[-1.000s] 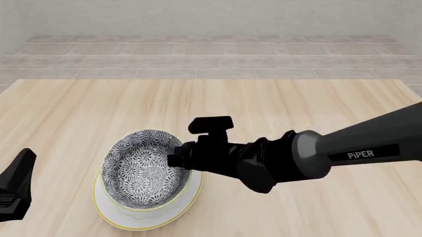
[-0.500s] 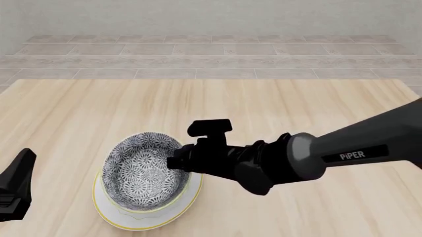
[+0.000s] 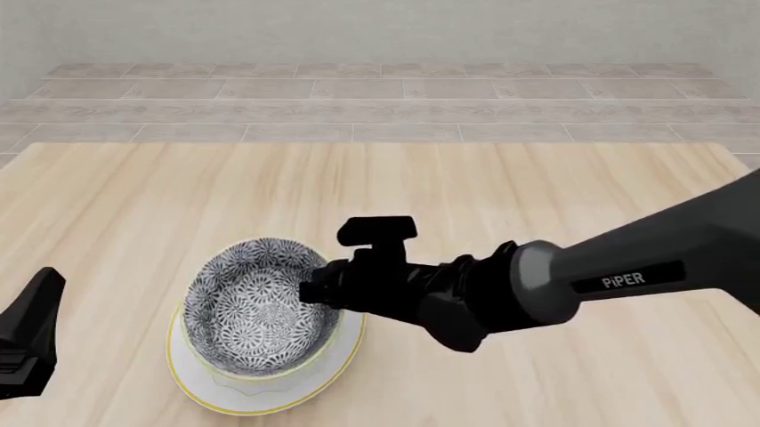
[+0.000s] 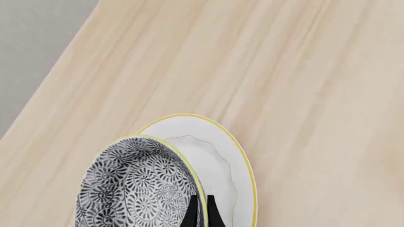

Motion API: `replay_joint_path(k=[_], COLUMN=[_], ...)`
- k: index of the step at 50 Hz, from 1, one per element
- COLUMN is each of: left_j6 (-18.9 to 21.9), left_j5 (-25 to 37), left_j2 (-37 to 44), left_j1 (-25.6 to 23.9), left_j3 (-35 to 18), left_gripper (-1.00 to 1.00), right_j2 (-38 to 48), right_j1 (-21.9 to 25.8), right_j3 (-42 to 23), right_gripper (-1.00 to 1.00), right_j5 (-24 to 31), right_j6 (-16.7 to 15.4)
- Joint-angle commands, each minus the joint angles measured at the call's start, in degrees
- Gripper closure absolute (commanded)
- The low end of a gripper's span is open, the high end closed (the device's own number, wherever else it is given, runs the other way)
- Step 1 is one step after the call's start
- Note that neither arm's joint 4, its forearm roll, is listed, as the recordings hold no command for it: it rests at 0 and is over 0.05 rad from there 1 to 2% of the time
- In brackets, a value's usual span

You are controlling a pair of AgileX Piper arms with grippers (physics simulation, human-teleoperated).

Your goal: Put the bowl on the plate.

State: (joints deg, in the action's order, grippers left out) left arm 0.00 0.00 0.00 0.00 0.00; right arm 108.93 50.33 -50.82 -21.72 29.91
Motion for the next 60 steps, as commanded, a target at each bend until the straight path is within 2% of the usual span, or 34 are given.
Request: replay_joint_path(k=[1, 3, 4, 34, 46, 60], left_j6=[0.0, 0.0, 0.0, 0.0, 0.0, 0.0], left_j5=[0.0, 0.0, 0.0, 0.0, 0.0, 0.0], left_j2=[0.0, 0.0, 0.0, 0.0, 0.0, 0.0], left_j1=[0.0, 0.0, 0.0, 0.0, 0.0, 0.0], left_j3=[0.0, 0.0, 0.0, 0.0, 0.0, 0.0], left_gripper=[-1.0, -1.0, -1.0, -1.0, -1.0, -1.0], right_j2=[1.01, 1.13, 1.13, -1.48, -5.23, -14.83], right_j1=[0.34, 0.18, 0.22, -0.21, -1.38, -3.26], right_j3=[0.09, 0.13, 0.17, 0.39, 0.24, 0.86], right_gripper=[1.0, 1.0, -1.0, -1.0, -1.0, -1.0], right_j5=[-0.48, -0.64, -0.67, 0.35, 2.67, 7.8], right_j6=[0.65, 1.11, 1.31, 0.28, -1.59, -5.13])
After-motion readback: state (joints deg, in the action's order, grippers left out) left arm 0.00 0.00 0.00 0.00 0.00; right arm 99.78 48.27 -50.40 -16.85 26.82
